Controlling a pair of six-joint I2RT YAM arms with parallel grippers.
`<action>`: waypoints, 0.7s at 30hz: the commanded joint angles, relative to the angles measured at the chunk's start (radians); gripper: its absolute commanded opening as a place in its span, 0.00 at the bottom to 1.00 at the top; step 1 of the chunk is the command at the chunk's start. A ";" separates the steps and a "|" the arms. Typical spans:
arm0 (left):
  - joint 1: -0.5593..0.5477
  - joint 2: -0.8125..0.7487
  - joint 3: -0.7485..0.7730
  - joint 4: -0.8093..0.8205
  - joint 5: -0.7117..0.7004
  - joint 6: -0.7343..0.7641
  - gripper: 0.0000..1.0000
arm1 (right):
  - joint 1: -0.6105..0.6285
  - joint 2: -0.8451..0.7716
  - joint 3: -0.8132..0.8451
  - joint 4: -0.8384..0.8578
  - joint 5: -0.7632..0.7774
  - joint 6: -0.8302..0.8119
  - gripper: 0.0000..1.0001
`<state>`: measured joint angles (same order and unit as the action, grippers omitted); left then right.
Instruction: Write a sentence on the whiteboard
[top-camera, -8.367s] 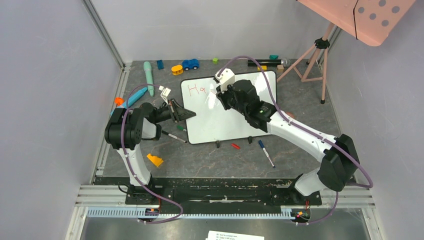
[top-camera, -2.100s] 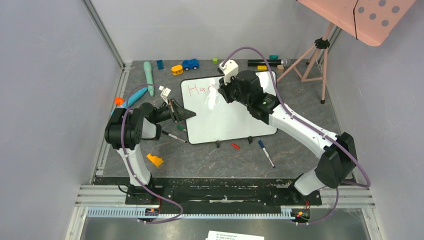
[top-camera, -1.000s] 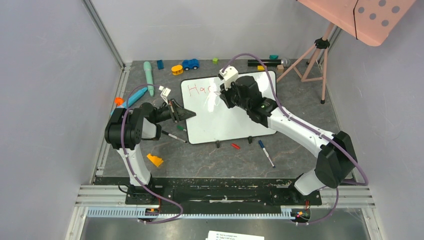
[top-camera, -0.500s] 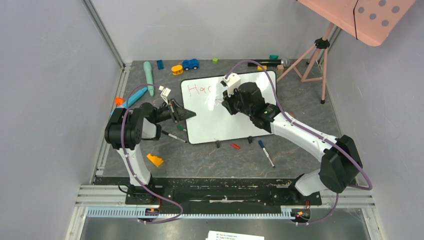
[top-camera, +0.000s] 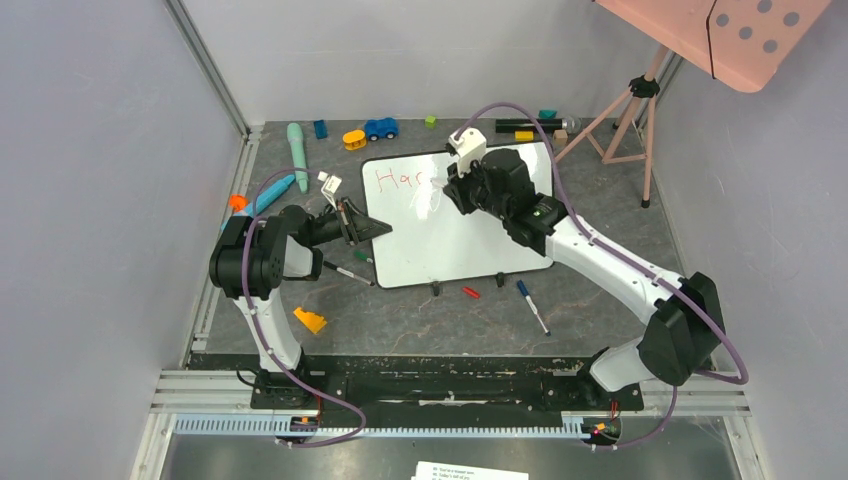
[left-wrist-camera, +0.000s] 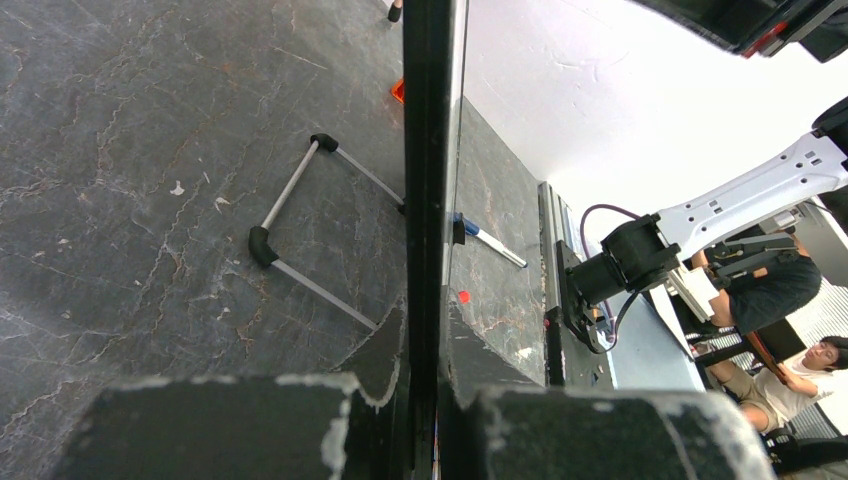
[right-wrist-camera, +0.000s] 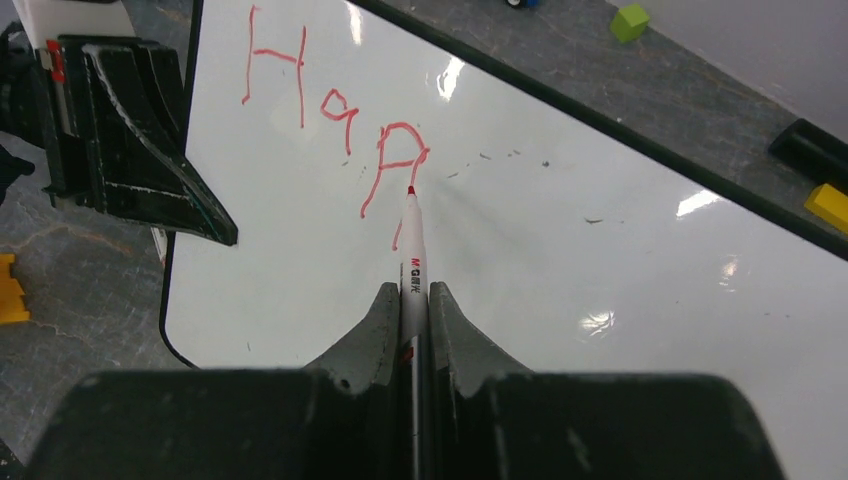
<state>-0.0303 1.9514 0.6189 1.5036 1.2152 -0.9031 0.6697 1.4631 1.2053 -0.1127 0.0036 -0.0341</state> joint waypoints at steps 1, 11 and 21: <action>-0.009 -0.011 -0.010 0.053 0.012 0.090 0.02 | -0.008 0.009 0.074 0.012 0.000 -0.002 0.00; -0.009 -0.009 -0.009 0.053 0.011 0.090 0.02 | -0.016 0.054 0.111 0.011 -0.001 -0.009 0.00; -0.010 -0.008 -0.008 0.053 0.012 0.089 0.02 | -0.017 0.091 0.138 0.011 0.012 -0.017 0.00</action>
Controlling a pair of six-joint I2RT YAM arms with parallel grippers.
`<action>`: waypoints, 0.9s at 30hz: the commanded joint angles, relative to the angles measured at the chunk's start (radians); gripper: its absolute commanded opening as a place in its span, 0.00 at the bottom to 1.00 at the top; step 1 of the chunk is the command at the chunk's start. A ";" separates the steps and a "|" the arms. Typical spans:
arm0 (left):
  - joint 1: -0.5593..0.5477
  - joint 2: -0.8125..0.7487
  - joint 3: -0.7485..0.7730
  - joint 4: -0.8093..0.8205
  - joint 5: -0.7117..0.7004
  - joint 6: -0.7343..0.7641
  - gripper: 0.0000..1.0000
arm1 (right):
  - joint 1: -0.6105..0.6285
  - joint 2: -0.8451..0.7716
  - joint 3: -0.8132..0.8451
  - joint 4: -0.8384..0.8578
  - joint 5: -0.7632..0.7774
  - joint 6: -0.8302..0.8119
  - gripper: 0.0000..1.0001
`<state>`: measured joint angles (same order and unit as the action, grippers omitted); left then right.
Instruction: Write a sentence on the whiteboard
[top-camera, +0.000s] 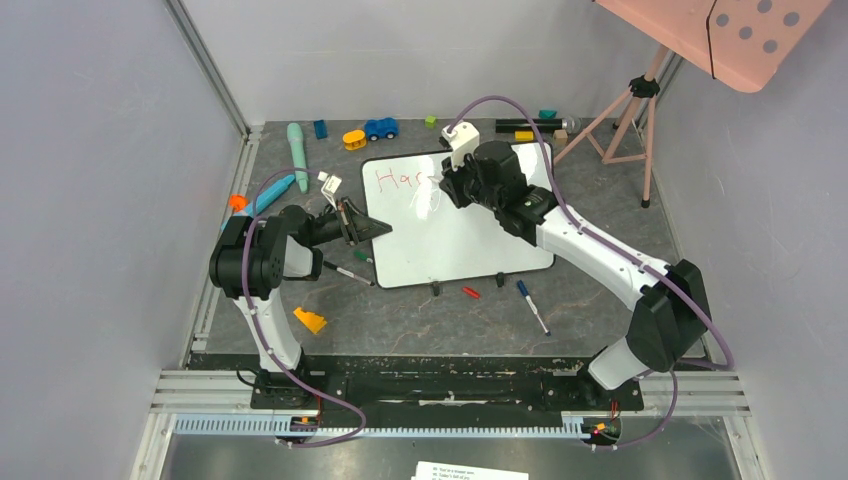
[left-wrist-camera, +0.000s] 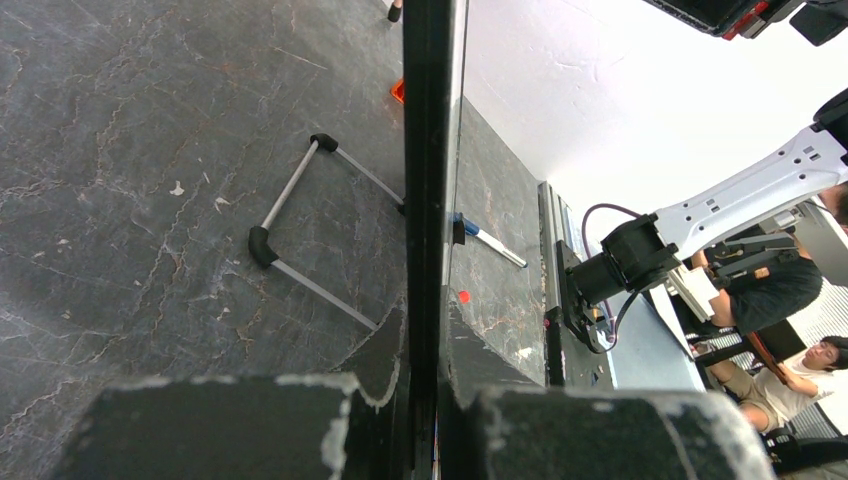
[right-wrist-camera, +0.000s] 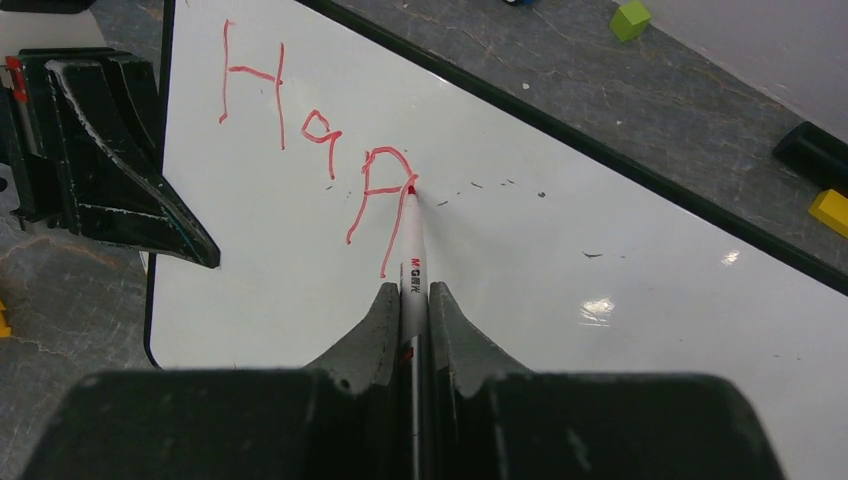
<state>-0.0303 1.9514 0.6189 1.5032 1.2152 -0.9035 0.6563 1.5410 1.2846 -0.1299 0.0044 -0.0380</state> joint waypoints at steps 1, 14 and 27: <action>-0.009 -0.008 -0.008 0.054 0.011 0.089 0.02 | -0.004 0.015 0.059 0.029 0.011 -0.014 0.00; -0.009 -0.008 -0.008 0.054 0.012 0.089 0.02 | -0.006 0.016 0.058 0.012 0.109 -0.029 0.00; -0.010 -0.009 -0.009 0.054 0.012 0.089 0.02 | -0.006 -0.037 -0.002 -0.004 0.132 -0.032 0.00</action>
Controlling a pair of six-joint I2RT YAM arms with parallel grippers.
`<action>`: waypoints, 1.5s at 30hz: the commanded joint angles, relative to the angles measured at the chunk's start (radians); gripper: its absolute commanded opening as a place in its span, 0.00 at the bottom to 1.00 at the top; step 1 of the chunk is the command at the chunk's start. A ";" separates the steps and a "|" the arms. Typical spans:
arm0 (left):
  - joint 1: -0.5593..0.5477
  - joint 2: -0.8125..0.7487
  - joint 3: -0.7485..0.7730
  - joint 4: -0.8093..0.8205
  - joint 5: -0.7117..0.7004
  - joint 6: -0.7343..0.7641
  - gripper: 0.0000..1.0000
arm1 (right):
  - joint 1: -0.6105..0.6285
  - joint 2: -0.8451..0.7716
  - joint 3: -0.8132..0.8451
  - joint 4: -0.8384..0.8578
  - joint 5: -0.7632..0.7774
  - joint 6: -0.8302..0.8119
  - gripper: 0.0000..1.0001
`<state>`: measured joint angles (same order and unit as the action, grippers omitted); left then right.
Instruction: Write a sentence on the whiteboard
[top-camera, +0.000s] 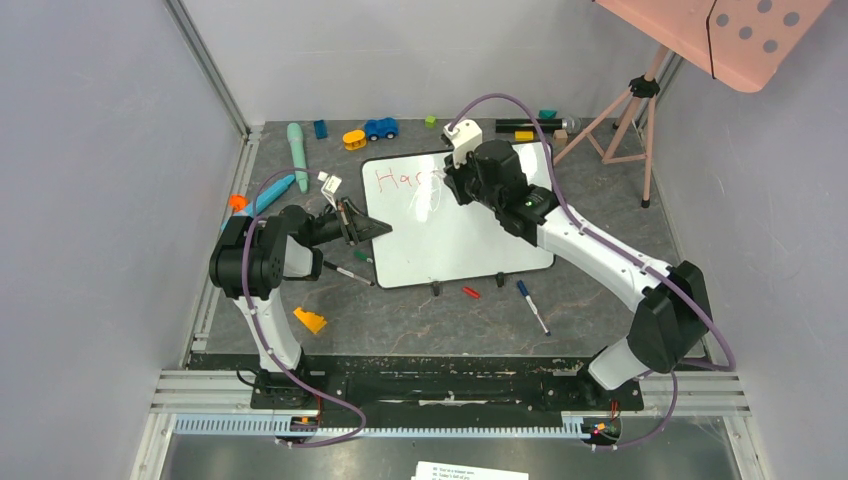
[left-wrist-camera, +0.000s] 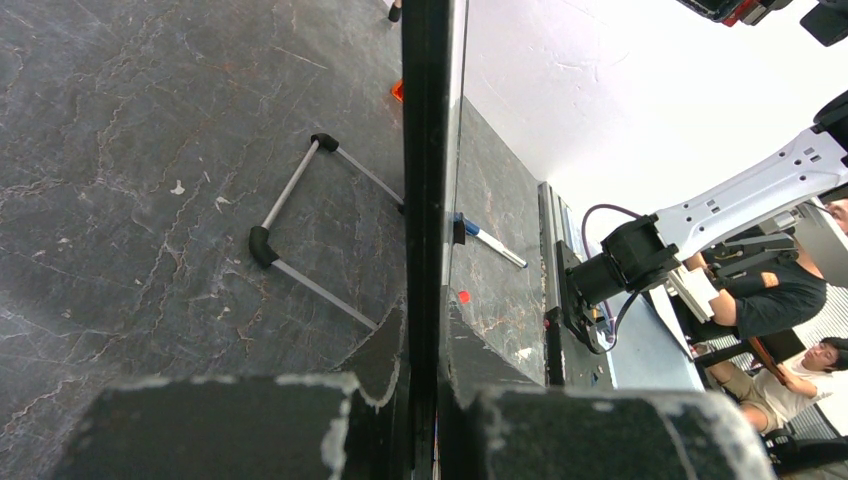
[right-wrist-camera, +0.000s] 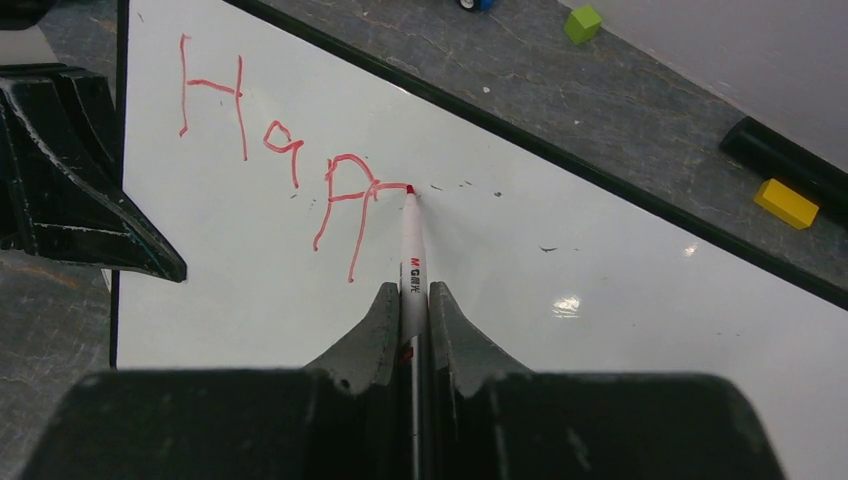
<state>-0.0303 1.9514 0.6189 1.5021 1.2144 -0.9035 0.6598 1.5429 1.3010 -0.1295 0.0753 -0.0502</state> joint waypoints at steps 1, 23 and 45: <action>-0.009 -0.008 -0.009 0.055 0.013 0.089 0.02 | -0.009 -0.044 -0.023 -0.005 0.062 -0.019 0.00; -0.010 -0.010 -0.011 0.055 0.013 0.091 0.02 | -0.010 -0.022 -0.016 0.015 -0.153 0.026 0.00; -0.010 -0.011 -0.012 0.055 0.011 0.091 0.02 | -0.055 -0.088 -0.003 0.026 -0.042 0.010 0.00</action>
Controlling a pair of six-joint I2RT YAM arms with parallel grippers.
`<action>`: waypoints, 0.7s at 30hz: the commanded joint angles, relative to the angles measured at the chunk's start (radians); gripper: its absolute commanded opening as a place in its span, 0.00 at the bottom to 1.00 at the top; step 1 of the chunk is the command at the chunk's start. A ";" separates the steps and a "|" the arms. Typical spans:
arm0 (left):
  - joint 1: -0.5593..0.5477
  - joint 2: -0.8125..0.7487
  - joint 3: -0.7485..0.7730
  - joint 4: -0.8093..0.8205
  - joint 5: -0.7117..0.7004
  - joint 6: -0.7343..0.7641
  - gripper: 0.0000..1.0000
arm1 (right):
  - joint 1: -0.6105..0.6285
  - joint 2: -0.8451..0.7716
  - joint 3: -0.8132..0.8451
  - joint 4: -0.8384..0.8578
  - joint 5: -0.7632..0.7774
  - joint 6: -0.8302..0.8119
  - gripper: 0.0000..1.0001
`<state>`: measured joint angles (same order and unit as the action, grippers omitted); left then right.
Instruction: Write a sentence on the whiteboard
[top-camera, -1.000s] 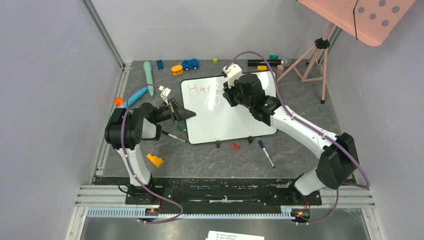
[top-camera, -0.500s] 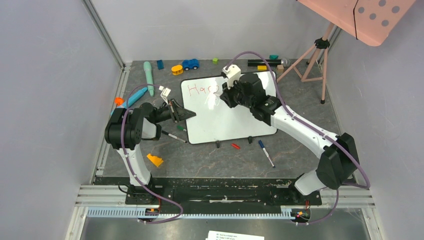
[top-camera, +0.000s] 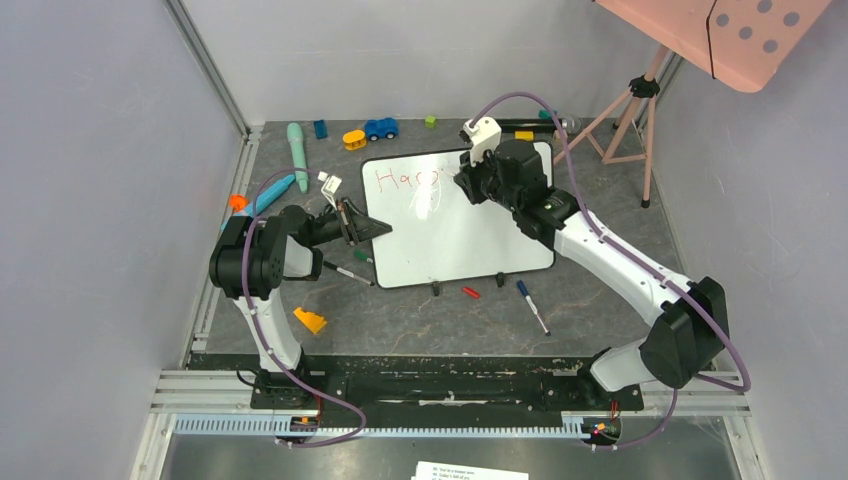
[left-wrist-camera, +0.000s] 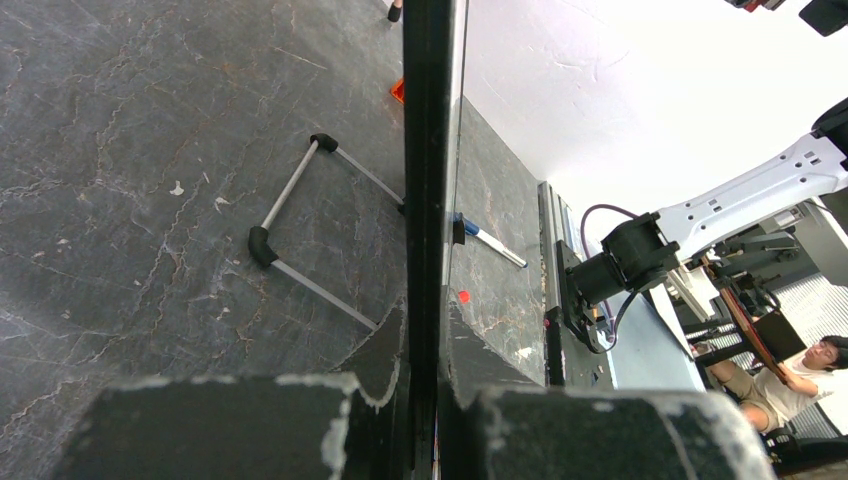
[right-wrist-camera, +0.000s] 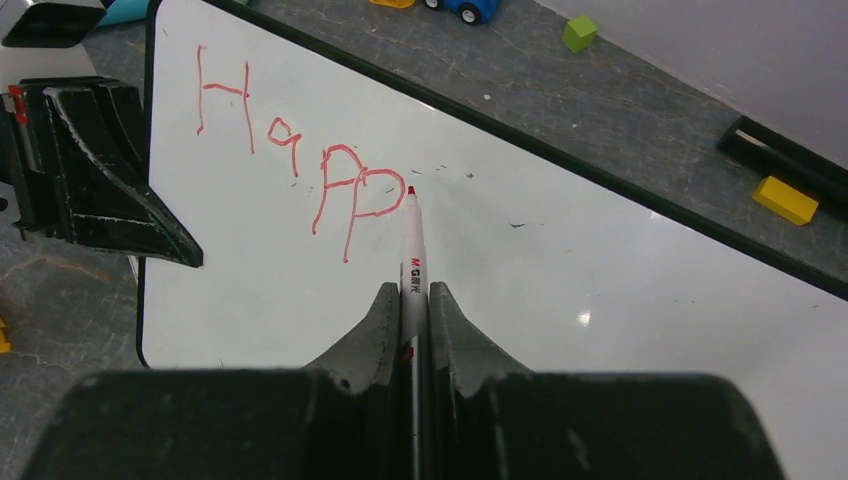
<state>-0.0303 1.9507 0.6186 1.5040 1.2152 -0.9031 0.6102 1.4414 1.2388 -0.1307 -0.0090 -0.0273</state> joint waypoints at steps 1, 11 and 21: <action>-0.011 -0.010 -0.012 0.053 0.010 0.092 0.02 | -0.006 0.018 0.062 0.029 0.043 -0.013 0.00; -0.010 -0.009 -0.010 0.053 0.011 0.090 0.02 | -0.013 0.052 0.085 0.050 0.053 -0.014 0.00; -0.010 -0.009 -0.010 0.053 0.011 0.090 0.02 | -0.018 0.067 0.088 0.081 0.068 -0.013 0.00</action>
<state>-0.0307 1.9499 0.6186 1.5040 1.2152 -0.9031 0.5980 1.4937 1.2770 -0.1074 0.0357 -0.0345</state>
